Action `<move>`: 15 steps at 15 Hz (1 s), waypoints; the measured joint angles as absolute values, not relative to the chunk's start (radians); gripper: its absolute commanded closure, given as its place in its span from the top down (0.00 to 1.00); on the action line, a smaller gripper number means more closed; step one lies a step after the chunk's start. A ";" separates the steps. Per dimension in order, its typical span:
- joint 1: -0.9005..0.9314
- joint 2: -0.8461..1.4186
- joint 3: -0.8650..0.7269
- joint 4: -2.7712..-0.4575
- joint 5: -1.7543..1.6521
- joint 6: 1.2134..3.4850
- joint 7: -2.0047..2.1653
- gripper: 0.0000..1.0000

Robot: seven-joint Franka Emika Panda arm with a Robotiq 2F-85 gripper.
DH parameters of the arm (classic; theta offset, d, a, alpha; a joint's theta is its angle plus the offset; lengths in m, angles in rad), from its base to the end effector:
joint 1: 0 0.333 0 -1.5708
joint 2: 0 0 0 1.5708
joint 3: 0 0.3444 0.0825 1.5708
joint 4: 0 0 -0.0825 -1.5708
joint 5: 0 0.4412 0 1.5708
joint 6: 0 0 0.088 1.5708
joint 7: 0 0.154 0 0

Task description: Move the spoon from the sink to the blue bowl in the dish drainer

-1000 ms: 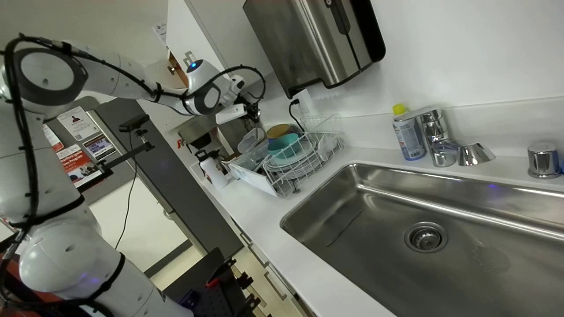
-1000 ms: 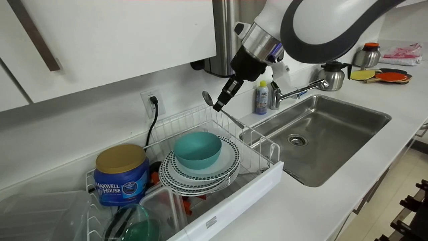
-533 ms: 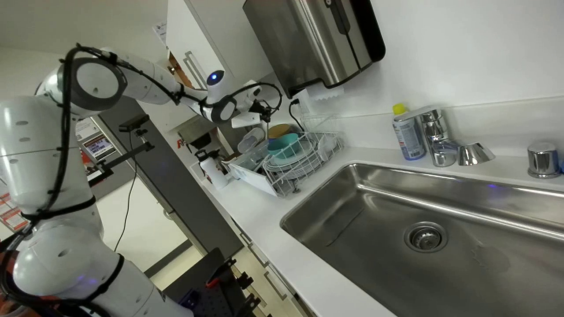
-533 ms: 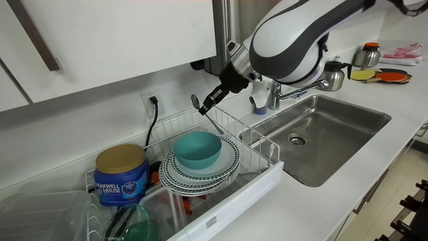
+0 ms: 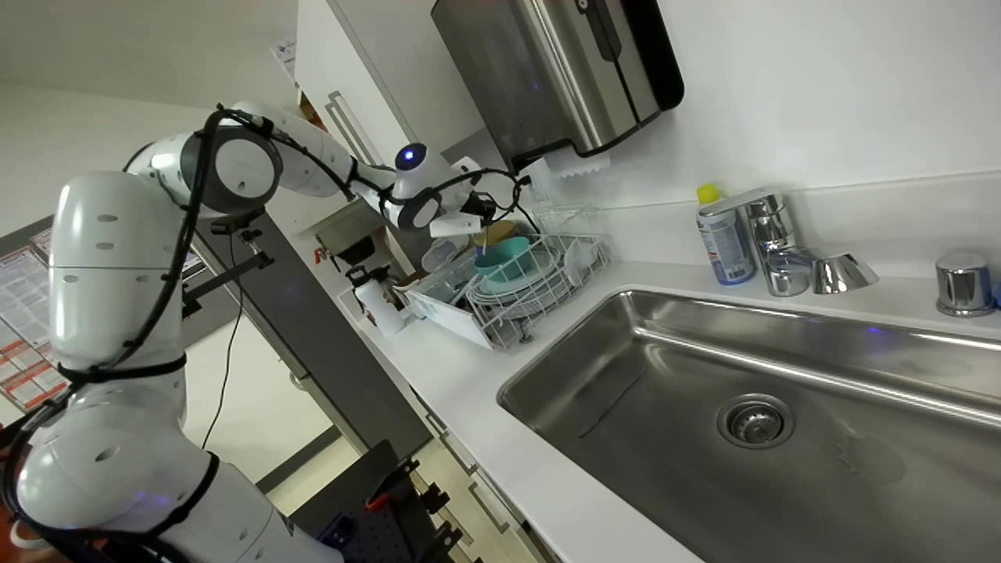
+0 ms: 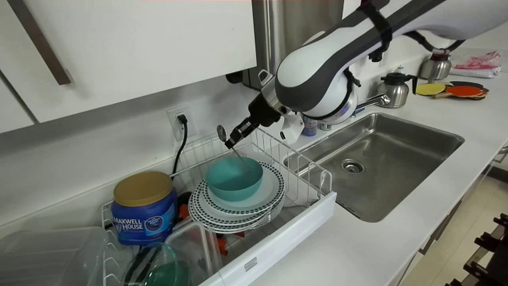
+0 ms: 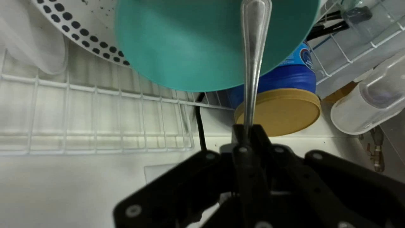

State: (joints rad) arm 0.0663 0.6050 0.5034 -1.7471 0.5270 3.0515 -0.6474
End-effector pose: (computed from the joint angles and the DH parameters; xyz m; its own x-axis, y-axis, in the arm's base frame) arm 0.7158 0.3540 0.2882 0.6585 0.2687 0.7030 0.5615 -0.7973 -0.2213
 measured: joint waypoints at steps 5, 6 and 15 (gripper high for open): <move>0.150 0.659 0.417 -1.701 0.468 3.047 -0.638 0.02; 0.176 0.664 0.387 -1.693 0.454 3.039 -0.627 0.02; 0.288 0.668 0.231 -1.618 0.016 2.855 -0.263 0.61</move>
